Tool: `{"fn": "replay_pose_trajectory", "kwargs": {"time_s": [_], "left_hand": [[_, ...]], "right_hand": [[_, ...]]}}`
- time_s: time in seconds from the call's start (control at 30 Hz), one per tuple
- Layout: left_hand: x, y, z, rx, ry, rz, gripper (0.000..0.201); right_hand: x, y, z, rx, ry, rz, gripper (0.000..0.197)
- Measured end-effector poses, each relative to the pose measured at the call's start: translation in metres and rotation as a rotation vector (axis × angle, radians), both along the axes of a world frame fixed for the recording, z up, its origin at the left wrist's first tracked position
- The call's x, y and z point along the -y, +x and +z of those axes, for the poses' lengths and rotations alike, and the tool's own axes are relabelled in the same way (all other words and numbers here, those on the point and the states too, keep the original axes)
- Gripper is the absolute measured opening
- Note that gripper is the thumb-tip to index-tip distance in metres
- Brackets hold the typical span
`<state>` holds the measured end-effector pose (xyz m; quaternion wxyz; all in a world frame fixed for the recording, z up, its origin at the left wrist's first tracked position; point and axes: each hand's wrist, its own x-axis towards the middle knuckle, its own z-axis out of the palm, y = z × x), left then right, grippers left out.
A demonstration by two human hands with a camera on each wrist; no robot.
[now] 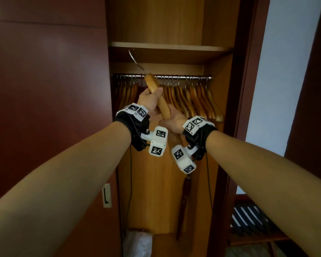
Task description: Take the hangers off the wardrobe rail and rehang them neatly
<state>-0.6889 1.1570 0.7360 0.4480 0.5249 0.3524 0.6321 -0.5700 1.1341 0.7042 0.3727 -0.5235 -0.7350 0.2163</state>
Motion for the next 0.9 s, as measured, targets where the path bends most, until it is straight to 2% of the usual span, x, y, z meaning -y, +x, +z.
{"fn": "replay_pose_trajectory", "kwargs": {"time_s": [0.1,0.17,0.3,0.4,0.53,0.6,0.7,0.73,0.83,0.9], "left_hand": [[-0.015,0.002,0.001,-0.163,-0.012,0.017,0.023],[-0.024,0.004,0.001,-0.256,-0.033,-0.002,0.020],[-0.044,0.013,0.004,-0.362,-0.071,-0.023,0.027],[-0.057,0.020,0.010,-0.430,-0.092,-0.001,0.023],[-0.075,0.023,0.018,-0.502,-0.155,0.027,0.019],[-0.085,0.020,0.020,-0.530,-0.153,0.077,0.017],[-0.103,0.014,0.019,-0.556,-0.136,0.169,0.024],[-0.108,0.012,0.019,-0.575,-0.139,0.197,0.026],[-0.123,0.008,0.020,-0.681,-0.144,0.279,0.028],[-0.136,0.005,0.022,-0.745,-0.141,0.346,0.031]], "right_hand": [[-0.016,0.005,-0.001,-0.140,-0.028,-0.010,0.044],[-0.028,0.009,0.001,-0.235,-0.108,0.039,0.045],[-0.055,0.018,0.006,-0.352,-0.205,0.098,0.054],[-0.089,0.020,0.012,-0.355,-0.254,0.127,0.068],[-0.120,0.020,0.023,-0.404,-0.244,0.109,0.066],[-0.141,0.020,0.024,-0.417,-0.256,0.093,0.071],[-0.201,0.017,0.016,-0.403,-0.266,0.069,0.105],[-0.210,0.016,0.015,-0.396,-0.269,0.072,0.110],[-0.235,0.014,0.010,-0.414,-0.300,0.093,0.101],[-0.253,0.011,0.008,-0.405,-0.299,0.085,0.107]]}}
